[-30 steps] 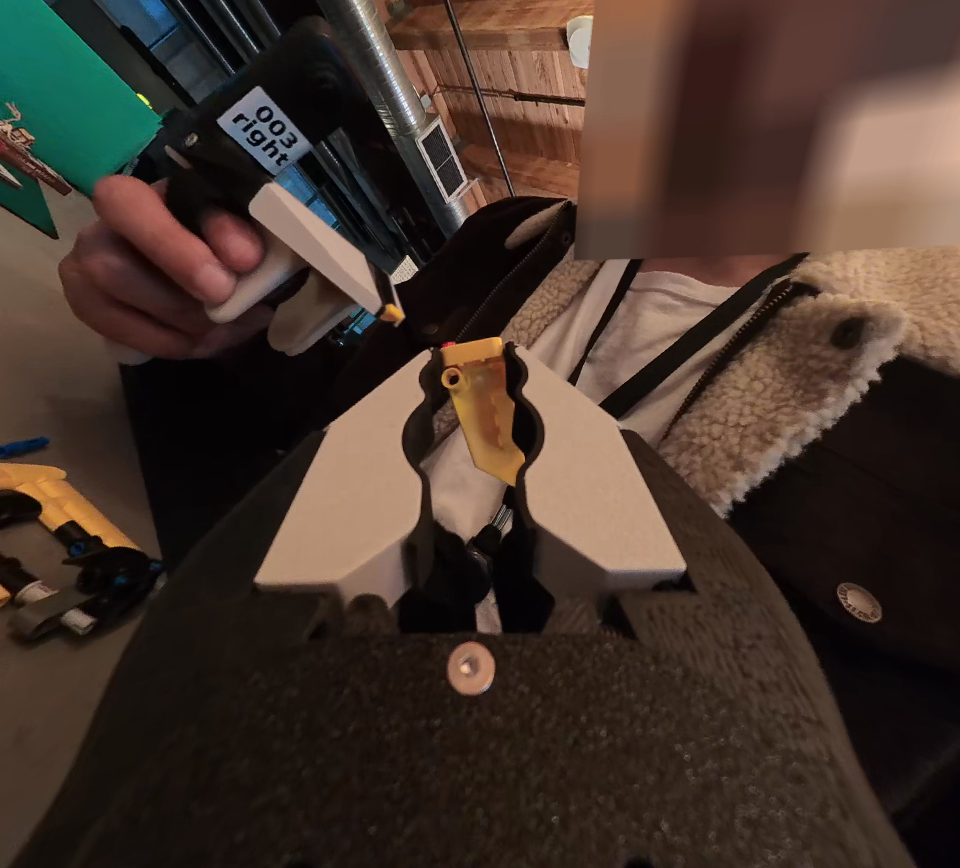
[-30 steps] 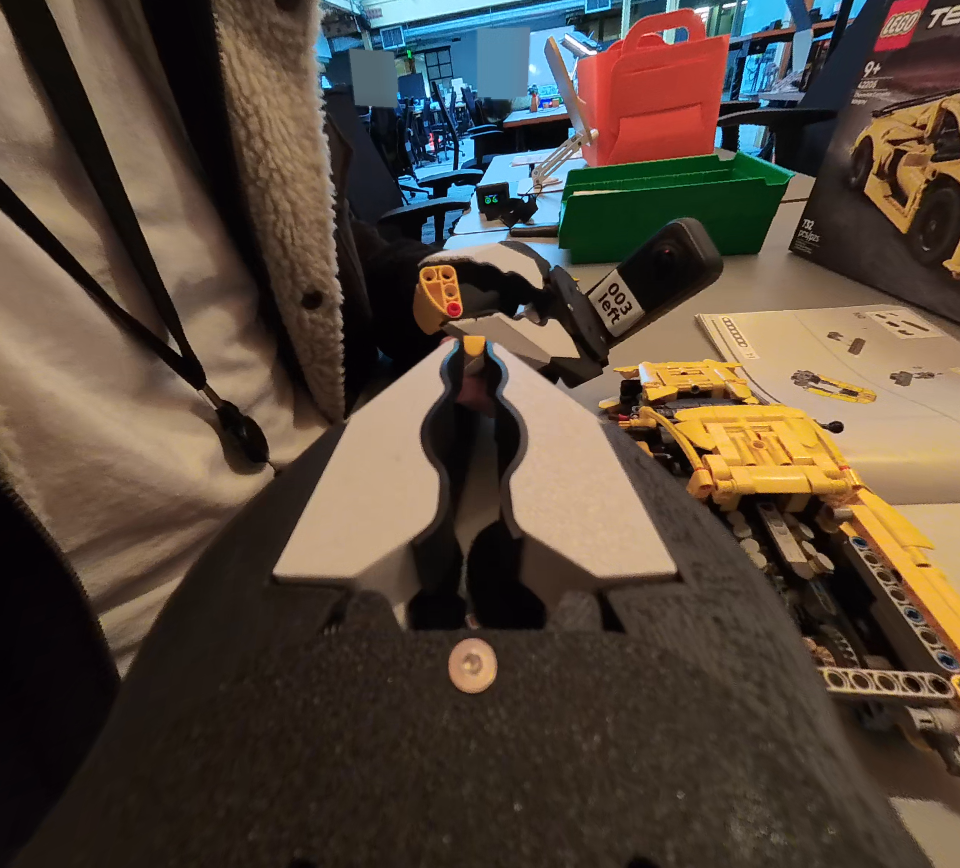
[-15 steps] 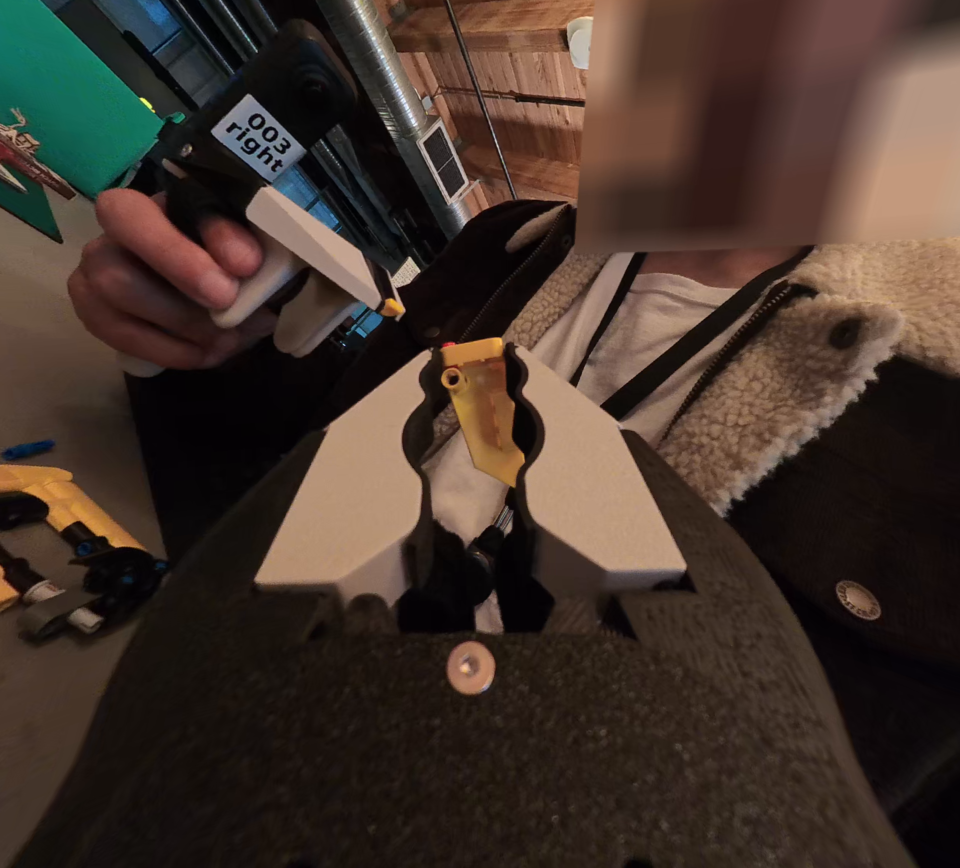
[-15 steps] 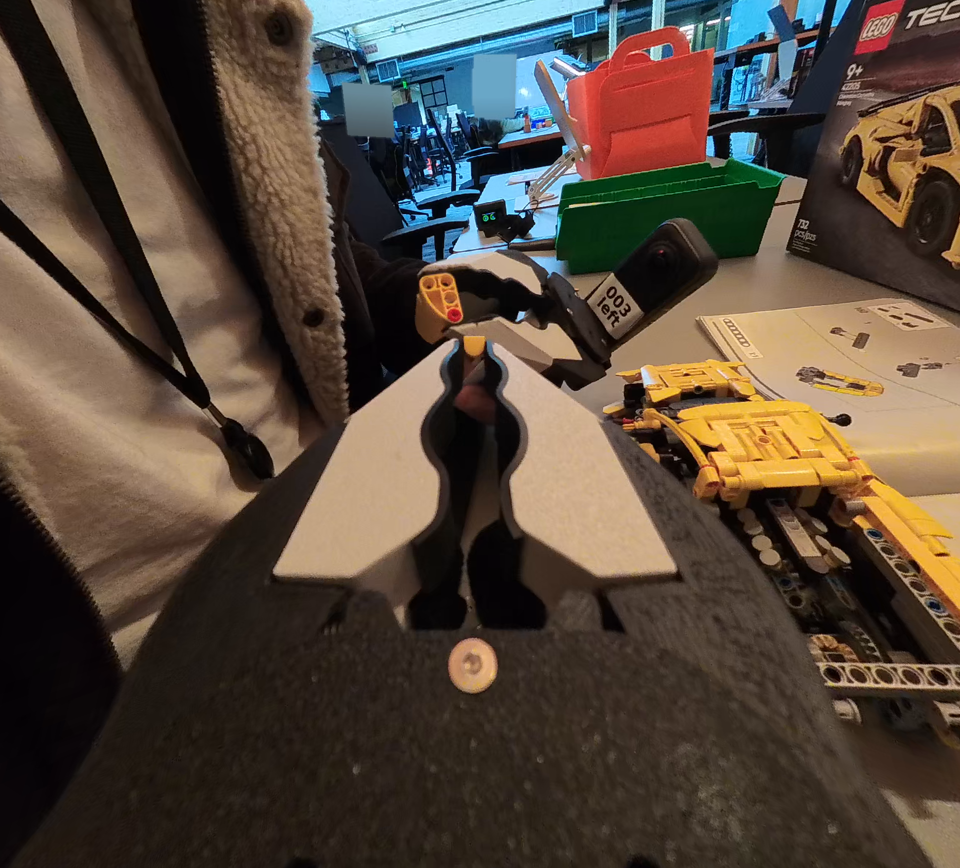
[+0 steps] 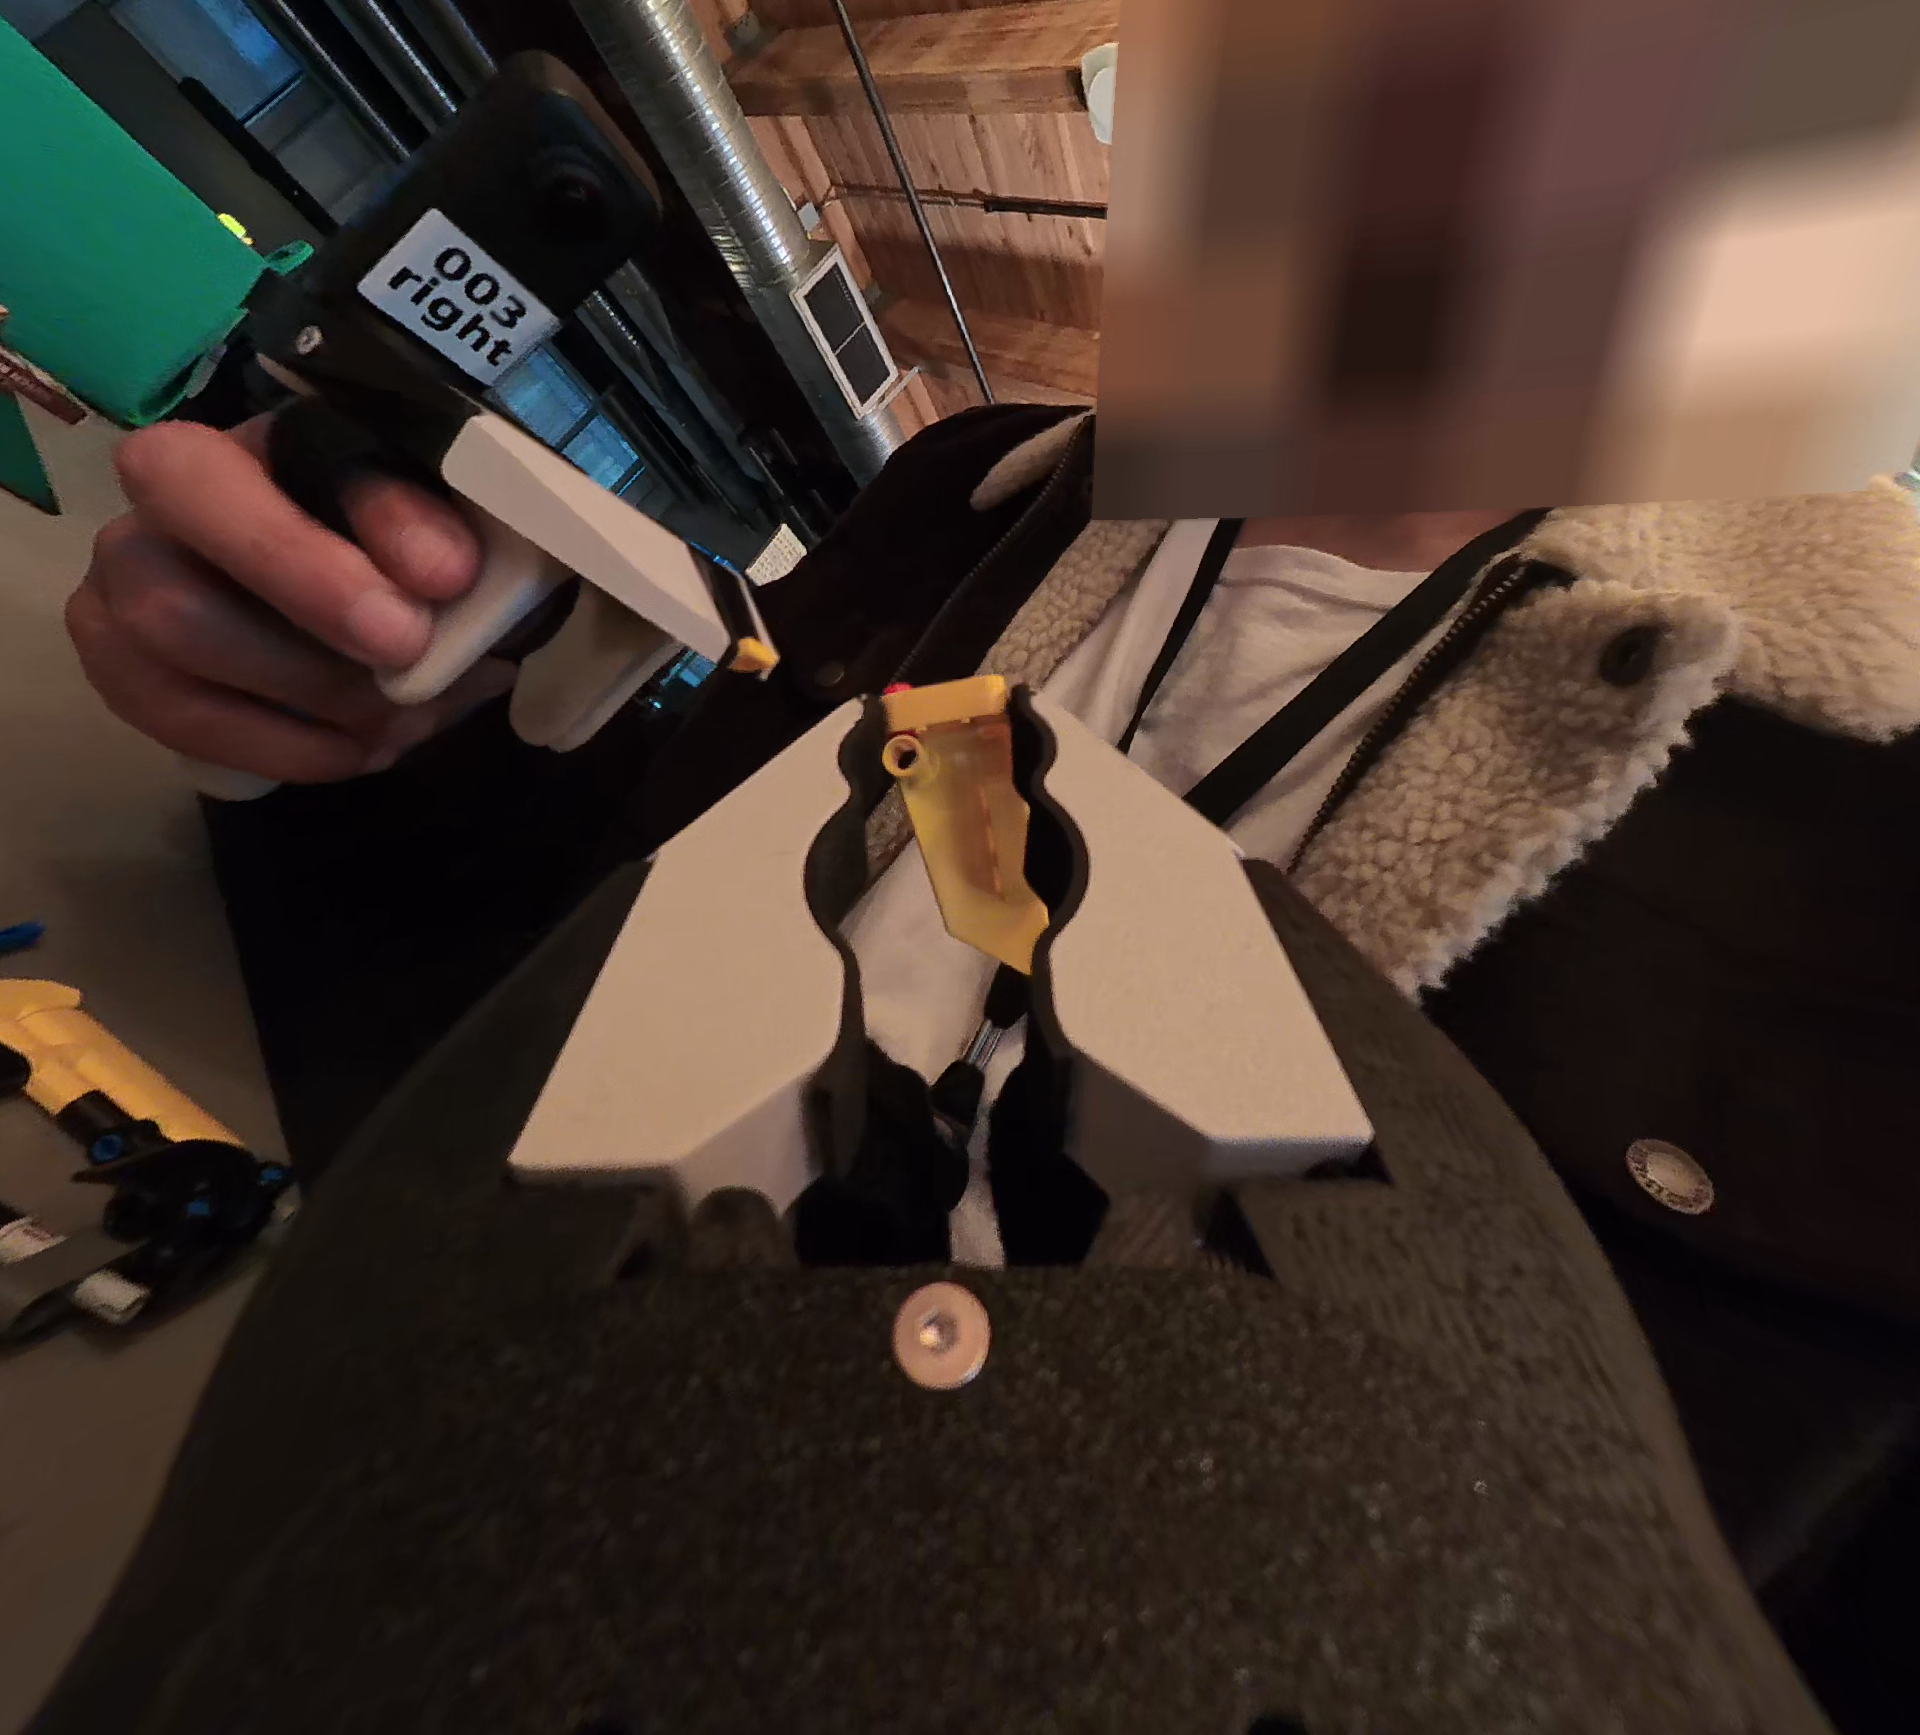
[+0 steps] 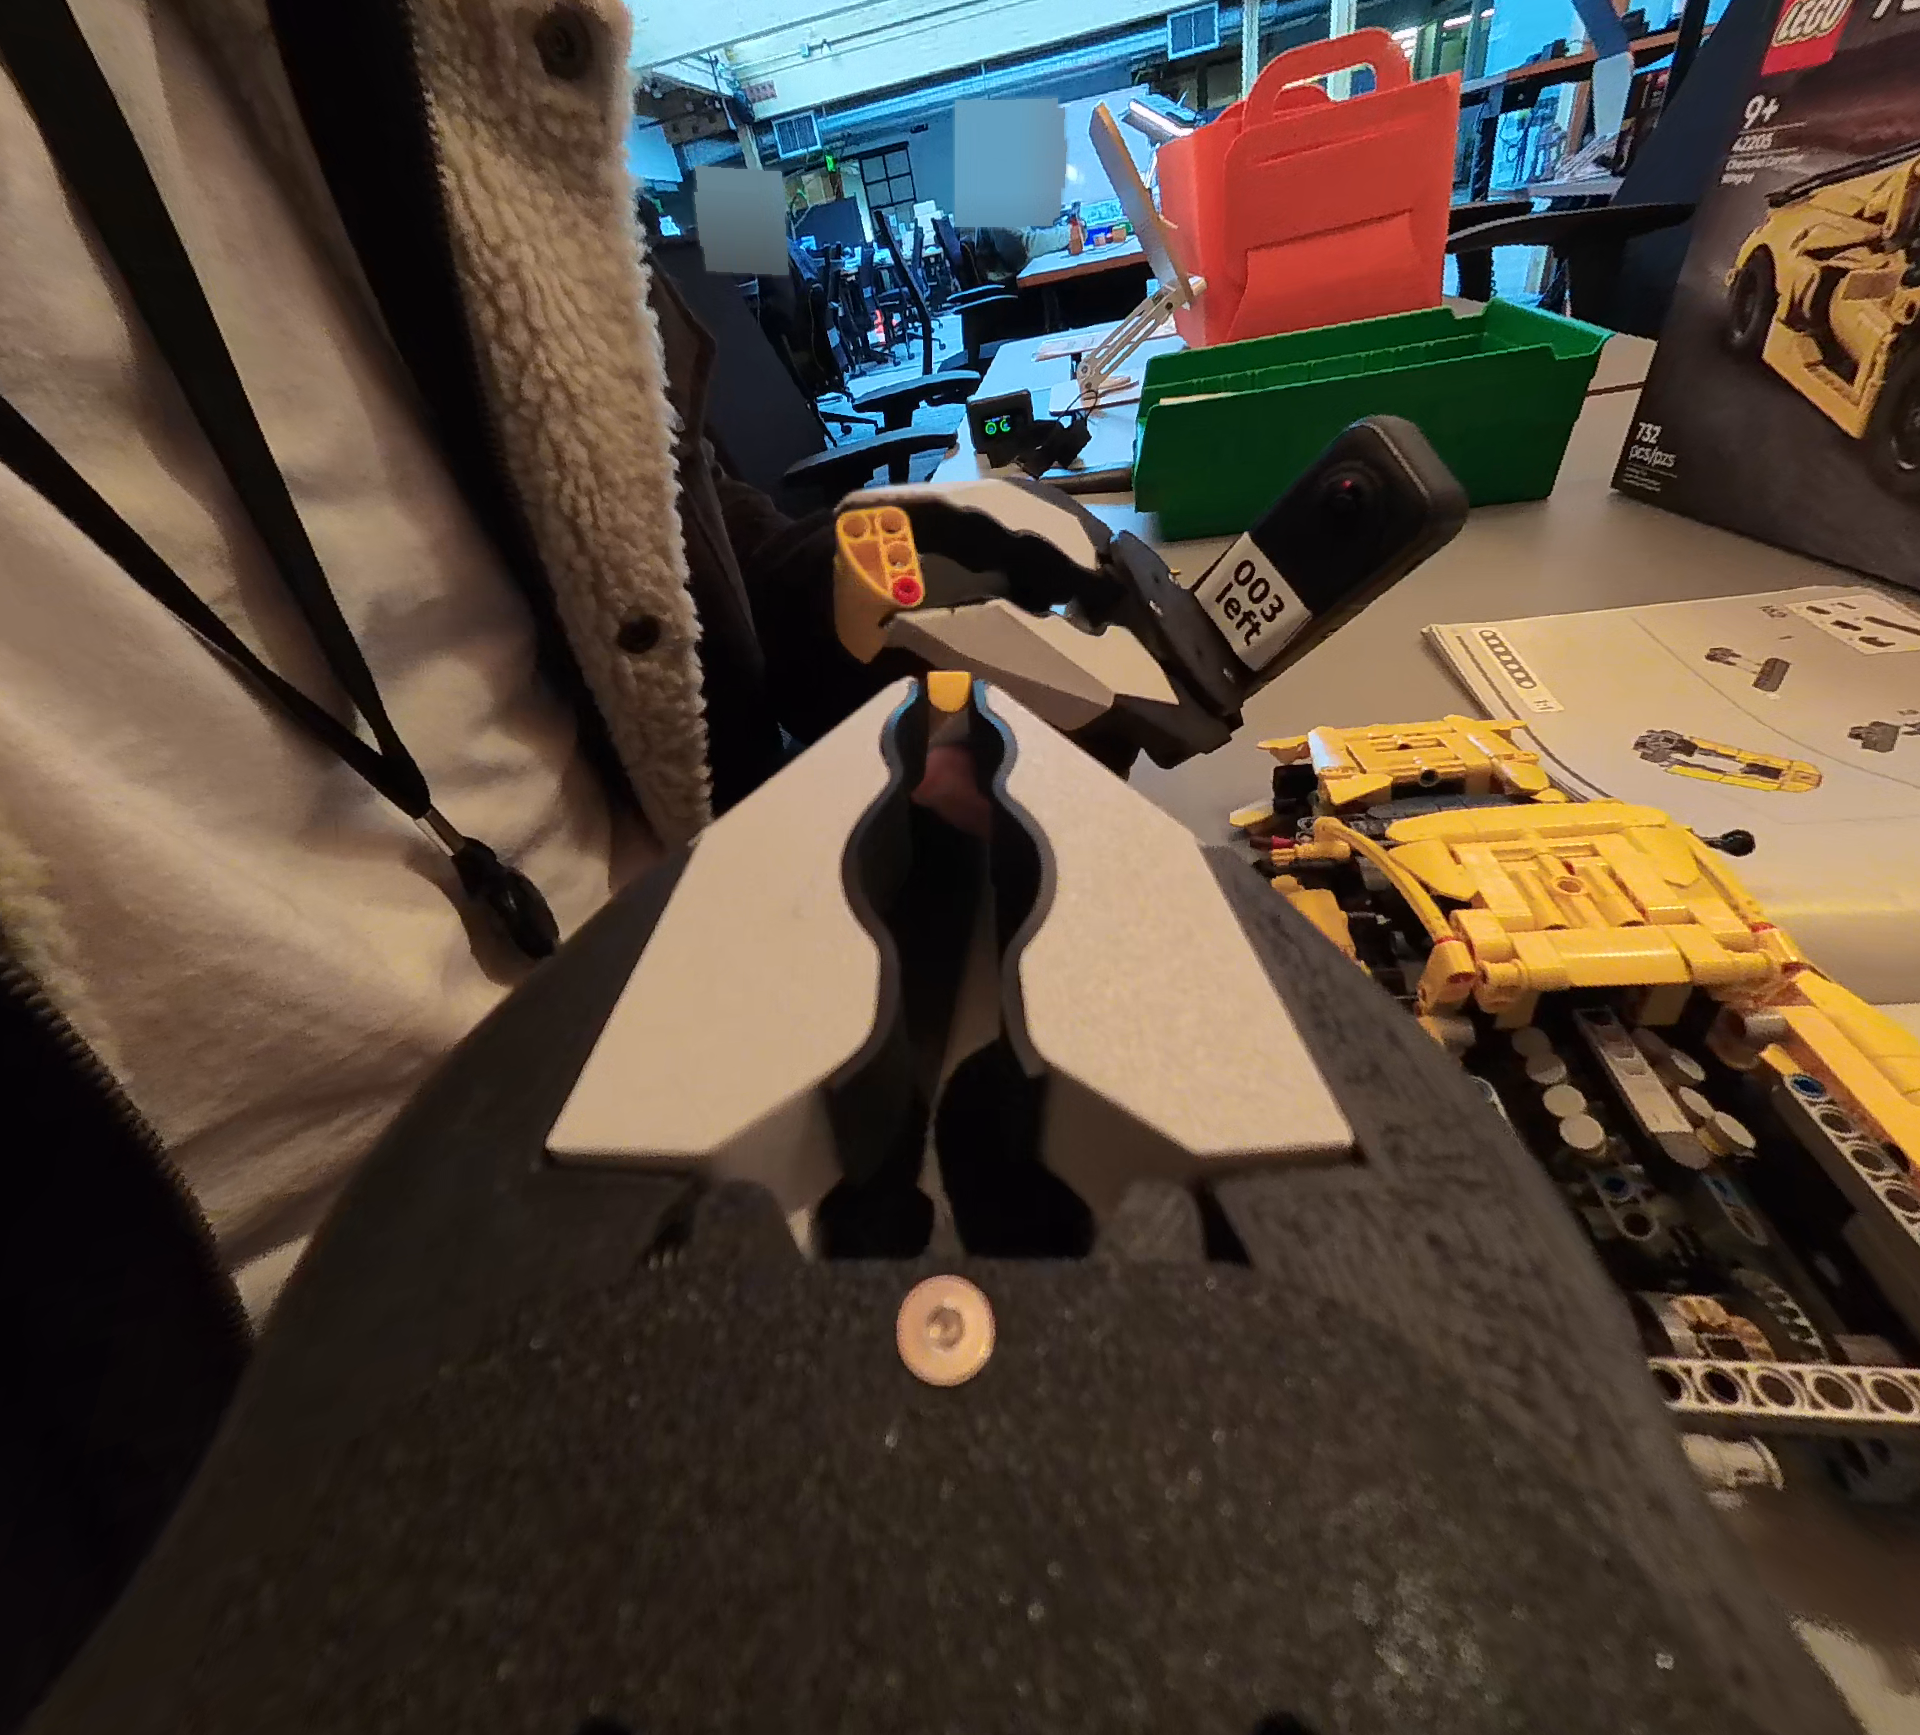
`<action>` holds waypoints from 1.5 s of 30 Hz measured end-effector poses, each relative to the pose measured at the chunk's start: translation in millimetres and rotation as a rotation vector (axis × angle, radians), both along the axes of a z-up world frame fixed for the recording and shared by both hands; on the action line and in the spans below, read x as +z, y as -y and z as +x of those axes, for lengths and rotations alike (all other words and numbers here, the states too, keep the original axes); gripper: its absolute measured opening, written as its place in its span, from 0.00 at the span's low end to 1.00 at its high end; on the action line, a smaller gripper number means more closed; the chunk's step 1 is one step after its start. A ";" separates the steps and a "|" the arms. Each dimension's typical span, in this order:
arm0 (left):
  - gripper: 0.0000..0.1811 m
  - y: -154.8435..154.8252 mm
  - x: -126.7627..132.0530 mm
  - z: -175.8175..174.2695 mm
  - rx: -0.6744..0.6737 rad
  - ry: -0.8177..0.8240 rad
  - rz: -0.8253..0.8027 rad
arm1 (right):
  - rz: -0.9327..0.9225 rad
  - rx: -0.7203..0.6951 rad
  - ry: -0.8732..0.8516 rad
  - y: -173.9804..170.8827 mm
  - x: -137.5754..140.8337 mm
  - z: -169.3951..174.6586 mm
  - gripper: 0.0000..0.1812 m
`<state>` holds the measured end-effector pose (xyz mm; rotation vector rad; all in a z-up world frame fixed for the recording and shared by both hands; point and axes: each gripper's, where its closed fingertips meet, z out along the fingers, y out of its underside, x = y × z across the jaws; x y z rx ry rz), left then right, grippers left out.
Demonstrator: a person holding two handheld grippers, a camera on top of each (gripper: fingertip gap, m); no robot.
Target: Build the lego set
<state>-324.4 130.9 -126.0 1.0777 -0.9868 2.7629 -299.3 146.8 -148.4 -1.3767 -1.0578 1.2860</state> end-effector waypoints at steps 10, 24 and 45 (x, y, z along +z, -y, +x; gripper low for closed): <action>0.13 -4.9 4.9 -4.9 -0.016 0.017 -0.045 | 0.111 0.018 0.042 4.1 14.1 -22.5 0.04; 0.13 7.1 -7.4 4.7 -0.072 -0.081 -0.010 | 0.133 0.090 0.171 11.2 3.2 -23.2 0.04; 0.13 3.1 12.8 -3.8 -0.121 0.045 -0.124 | -0.051 0.226 0.028 10.4 22.2 -31.3 0.04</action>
